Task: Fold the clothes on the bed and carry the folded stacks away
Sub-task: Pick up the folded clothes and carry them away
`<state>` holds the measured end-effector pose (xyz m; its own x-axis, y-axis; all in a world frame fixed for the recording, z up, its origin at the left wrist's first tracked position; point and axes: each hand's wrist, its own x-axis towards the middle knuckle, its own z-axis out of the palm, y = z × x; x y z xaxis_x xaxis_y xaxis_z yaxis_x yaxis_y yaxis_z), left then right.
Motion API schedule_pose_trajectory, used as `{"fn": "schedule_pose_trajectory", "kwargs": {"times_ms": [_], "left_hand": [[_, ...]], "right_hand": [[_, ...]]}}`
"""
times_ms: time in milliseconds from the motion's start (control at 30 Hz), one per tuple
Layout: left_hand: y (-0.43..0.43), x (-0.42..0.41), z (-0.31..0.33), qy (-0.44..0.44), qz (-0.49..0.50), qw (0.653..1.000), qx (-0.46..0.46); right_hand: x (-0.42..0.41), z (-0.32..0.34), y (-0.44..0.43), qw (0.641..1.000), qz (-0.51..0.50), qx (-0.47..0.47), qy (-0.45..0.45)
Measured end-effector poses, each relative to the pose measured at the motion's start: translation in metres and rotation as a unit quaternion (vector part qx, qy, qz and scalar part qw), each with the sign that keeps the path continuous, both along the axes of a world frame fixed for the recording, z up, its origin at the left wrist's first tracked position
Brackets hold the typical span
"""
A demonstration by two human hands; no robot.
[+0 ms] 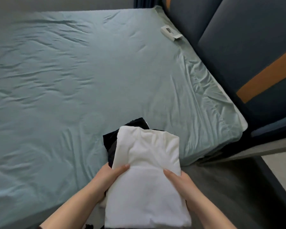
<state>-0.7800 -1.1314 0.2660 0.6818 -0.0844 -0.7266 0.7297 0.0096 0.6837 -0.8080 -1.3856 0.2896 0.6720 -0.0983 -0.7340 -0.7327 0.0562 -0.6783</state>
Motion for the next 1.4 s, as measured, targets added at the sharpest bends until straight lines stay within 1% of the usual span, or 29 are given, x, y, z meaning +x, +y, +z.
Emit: {"fn": "schedule_pose_trajectory", "kwargs": {"times_ms": [133, 233, 333, 400, 500, 600, 667, 733, 800, 900, 1000, 1067, 1100, 1133, 1167, 1200, 1233, 1267, 1300, 1333, 1367, 1400], "left_hand": [[0.000, 0.017, -0.011, 0.007, 0.057, 0.998, 0.032], [-0.008, 0.026, -0.021, 0.024, 0.094, 0.994, 0.043], [-0.019, 0.042, -0.031, 0.026, 0.123, 0.991, 0.045], [-0.022, 0.057, -0.041, 0.011, 0.144, 0.988, 0.059], [-0.024, 0.075, -0.070, -0.008, 0.186, 0.980, 0.066], [-0.028, 0.084, -0.124, 0.002, 0.212, 0.975, 0.070], [-0.035, 0.086, -0.163, 0.032, 0.213, 0.973, 0.084], [-0.044, 0.084, -0.195, 0.079, 0.200, 0.968, 0.132], [-0.051, 0.077, -0.214, 0.090, 0.192, 0.957, 0.198], [-0.054, 0.065, -0.218, 0.037, 0.205, 0.945, 0.252], [-0.053, 0.047, -0.215, 0.013, 0.140, 0.940, 0.310], [-0.052, 0.035, -0.210, 0.017, 0.117, 0.931, 0.347], [-0.050, 0.033, -0.209, 0.026, 0.112, 0.931, 0.345], [-0.049, 0.032, -0.207, 0.045, 0.101, 0.936, 0.335], [-0.048, 0.034, -0.204, 0.074, 0.080, 0.937, 0.331], [-0.050, 0.040, -0.198, 0.095, 0.052, 0.927, 0.358], [-0.054, 0.047, -0.193, 0.088, 0.019, 0.902, 0.423], [-0.059, 0.057, -0.188, 0.032, -0.007, 0.863, 0.504], [-0.066, 0.067, -0.184, -0.061, -0.022, 0.828, 0.556], [-0.072, 0.079, -0.184, -0.163, -0.042, 0.801, 0.575], [-0.078, 0.086, -0.188, -0.239, -0.091, 0.770, 0.584], [-0.079, 0.090, -0.194, -0.253, -0.180, 0.750, 0.585]], "right_hand": [[0.049, -0.020, -0.008, 0.997, 0.079, 0.017, 0.022], [0.085, -0.037, -0.014, 0.987, 0.155, 0.006, 0.043], [0.123, -0.056, -0.017, 0.978, 0.207, -0.009, 0.035], [0.146, -0.068, -0.016, 0.975, 0.220, -0.009, 0.021], [0.173, -0.096, -0.017, 0.975, 0.224, 0.002, 0.005], [0.191, -0.147, -0.020, 0.969, 0.244, 0.023, 0.020], [0.194, -0.185, -0.024, 0.967, 0.243, 0.041, 0.065], [0.190, -0.220, -0.031, 0.965, 0.241, 0.044, 0.092], [0.185, -0.242, -0.037, 0.971, 0.223, 0.010, 0.086], [0.176, -0.249, -0.040, 0.976, 0.208, -0.048, 0.036], [0.153, -0.242, -0.034, 0.969, 0.223, -0.109, -0.020], [0.138, -0.233, -0.029, 0.962, 0.230, -0.138, -0.041], [0.133, -0.229, -0.027, 0.957, 0.243, -0.150, -0.042], [0.129, -0.228, -0.026, 0.948, 0.268, -0.167, -0.035], [0.127, -0.226, -0.027, 0.927, 0.309, -0.211, -0.024], [0.127, -0.222, -0.025, 0.893, 0.350, -0.283, -0.024], [0.129, -0.217, -0.021, 0.854, 0.373, -0.359, -0.051], [0.133, -0.209, -0.012, 0.824, 0.373, -0.409, -0.123], [0.138, -0.205, -0.002, 0.800, 0.373, -0.420, -0.211], [0.145, -0.205, 0.008, 0.768, 0.385, -0.407, -0.309], [0.150, -0.208, 0.017, 0.719, 0.426, -0.394, -0.382], [0.156, -0.213, 0.021, 0.662, 0.498, -0.388, -0.404]]}}
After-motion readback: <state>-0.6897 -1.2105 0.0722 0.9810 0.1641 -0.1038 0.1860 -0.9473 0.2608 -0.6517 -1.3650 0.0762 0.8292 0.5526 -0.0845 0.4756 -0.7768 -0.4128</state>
